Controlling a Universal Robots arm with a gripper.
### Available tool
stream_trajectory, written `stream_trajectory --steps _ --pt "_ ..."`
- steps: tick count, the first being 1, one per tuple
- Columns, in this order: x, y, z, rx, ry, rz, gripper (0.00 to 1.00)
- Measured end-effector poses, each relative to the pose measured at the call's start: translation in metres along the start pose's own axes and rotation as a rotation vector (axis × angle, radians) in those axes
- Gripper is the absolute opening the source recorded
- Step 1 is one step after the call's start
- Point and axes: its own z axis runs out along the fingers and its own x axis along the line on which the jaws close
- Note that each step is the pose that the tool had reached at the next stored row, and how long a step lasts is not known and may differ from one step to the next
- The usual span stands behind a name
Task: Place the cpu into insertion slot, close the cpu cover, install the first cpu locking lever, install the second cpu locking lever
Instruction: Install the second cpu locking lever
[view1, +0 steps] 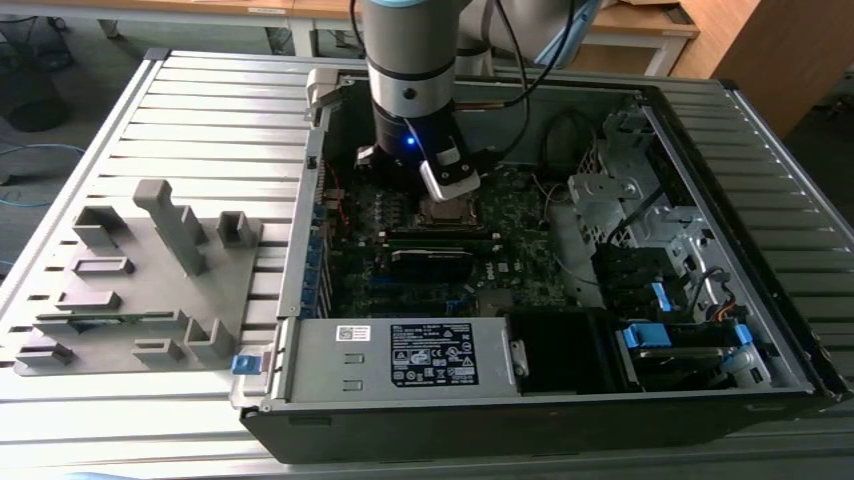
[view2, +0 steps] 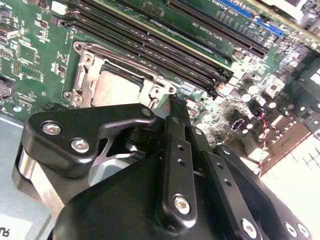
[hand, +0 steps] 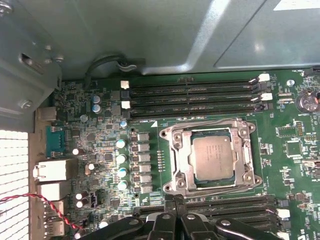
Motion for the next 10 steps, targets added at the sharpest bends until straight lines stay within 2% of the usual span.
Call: stream_trajectory --steps 3,6,8,10 --pt "-0.0045 0.0007 0.0004 0.003 -0.0004 0.001 0.11" --pt "-0.0089 0.0019 0.0008 0.0119 -0.0015 0.004 0.11" --pt "-0.0103 0.0034 0.0011 0.0231 -0.0028 0.006 0.11" --pt "-0.0108 0.0051 0.0013 0.0413 -0.0048 0.008 0.11"
